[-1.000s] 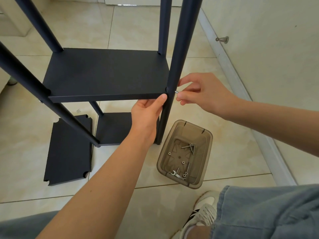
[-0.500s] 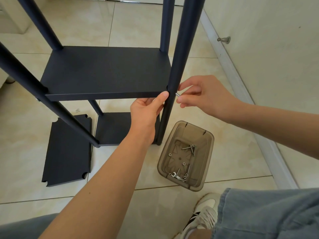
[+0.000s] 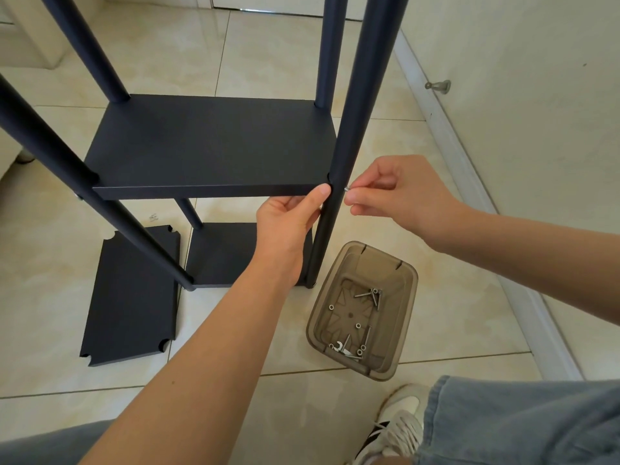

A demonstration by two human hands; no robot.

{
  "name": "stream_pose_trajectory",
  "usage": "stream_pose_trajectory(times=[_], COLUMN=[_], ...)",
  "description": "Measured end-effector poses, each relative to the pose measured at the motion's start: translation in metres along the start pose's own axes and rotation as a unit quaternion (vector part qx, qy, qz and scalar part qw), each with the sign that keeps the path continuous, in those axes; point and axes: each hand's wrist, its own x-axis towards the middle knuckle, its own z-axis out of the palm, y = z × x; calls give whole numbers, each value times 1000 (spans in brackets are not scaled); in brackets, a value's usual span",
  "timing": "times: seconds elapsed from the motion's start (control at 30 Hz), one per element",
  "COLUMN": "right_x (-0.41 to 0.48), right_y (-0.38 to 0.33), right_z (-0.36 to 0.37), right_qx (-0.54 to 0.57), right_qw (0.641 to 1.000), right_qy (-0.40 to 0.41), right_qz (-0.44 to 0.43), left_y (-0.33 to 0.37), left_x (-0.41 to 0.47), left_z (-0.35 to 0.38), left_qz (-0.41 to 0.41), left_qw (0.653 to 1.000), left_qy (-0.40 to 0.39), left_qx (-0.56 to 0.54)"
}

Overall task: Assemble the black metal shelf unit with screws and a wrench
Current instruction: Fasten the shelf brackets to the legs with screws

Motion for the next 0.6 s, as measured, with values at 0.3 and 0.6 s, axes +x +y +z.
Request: stream_pose_trajectory(times=[0.3, 0.6], right_x=[5, 7], right_y=[-2, -3], right_z=[-3, -11], right_qx=[8, -46], right_qw=[998, 997], right_qy=[-26, -63], right_qz=[58, -7], left_y=[-1, -3], left_x=[-1, -1], left_z=[0, -2], left_qz=[-8, -14], left_qw=[1000, 1000], left_qy=[11, 2], left_qx=[16, 28])
